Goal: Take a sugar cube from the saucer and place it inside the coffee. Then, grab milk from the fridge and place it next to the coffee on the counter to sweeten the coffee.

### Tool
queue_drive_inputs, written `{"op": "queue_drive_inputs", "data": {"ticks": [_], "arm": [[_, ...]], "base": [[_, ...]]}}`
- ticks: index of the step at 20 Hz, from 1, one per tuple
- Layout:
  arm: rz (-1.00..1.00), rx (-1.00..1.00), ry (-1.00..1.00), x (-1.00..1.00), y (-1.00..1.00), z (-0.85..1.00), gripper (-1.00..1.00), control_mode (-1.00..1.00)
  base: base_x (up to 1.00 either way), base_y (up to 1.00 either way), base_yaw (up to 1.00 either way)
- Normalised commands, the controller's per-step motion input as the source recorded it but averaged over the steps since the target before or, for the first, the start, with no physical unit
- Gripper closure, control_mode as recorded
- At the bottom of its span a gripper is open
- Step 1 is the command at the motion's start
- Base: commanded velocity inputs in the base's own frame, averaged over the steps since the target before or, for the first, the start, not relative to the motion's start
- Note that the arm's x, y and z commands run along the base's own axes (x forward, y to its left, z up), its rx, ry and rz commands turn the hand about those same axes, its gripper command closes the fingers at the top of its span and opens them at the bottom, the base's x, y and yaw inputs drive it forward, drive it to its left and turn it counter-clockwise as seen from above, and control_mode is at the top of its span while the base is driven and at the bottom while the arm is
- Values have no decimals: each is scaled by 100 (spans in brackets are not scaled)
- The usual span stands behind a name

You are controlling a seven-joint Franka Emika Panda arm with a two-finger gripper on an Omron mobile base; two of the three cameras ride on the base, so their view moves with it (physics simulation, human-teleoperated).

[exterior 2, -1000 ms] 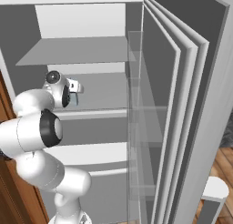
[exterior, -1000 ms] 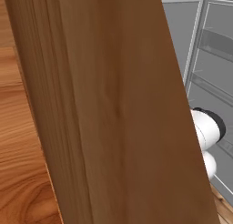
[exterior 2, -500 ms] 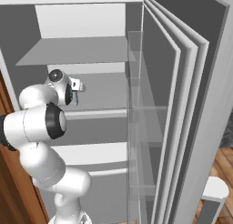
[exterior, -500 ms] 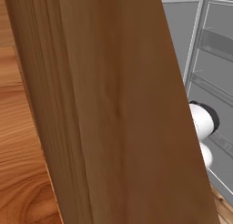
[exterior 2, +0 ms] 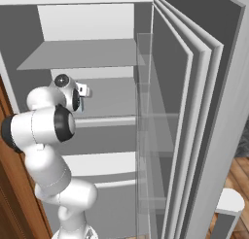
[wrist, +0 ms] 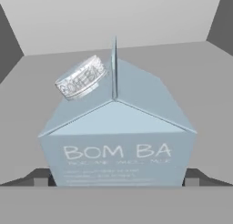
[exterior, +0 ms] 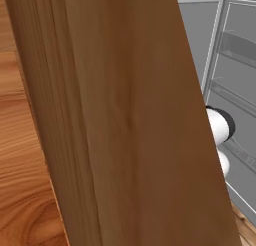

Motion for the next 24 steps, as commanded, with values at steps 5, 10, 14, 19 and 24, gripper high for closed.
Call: {"op": "queue_drive_inputs", "data": {"ticks": [5,10,14,19,24], "arm": [[0,0,-1,1,4,-4,100,-100],[0,0,-9,-2,0,-2,100,-100],[1,0,-10,-23,0,-3,100,-100],[0,0,-5,-78,-6,0,100,-100],[0,0,1,-93,-26,29,100,-100]], "base": [[0,0,0],[0,0,0],[0,0,0],[0,0,0],[0,0,0]]}}
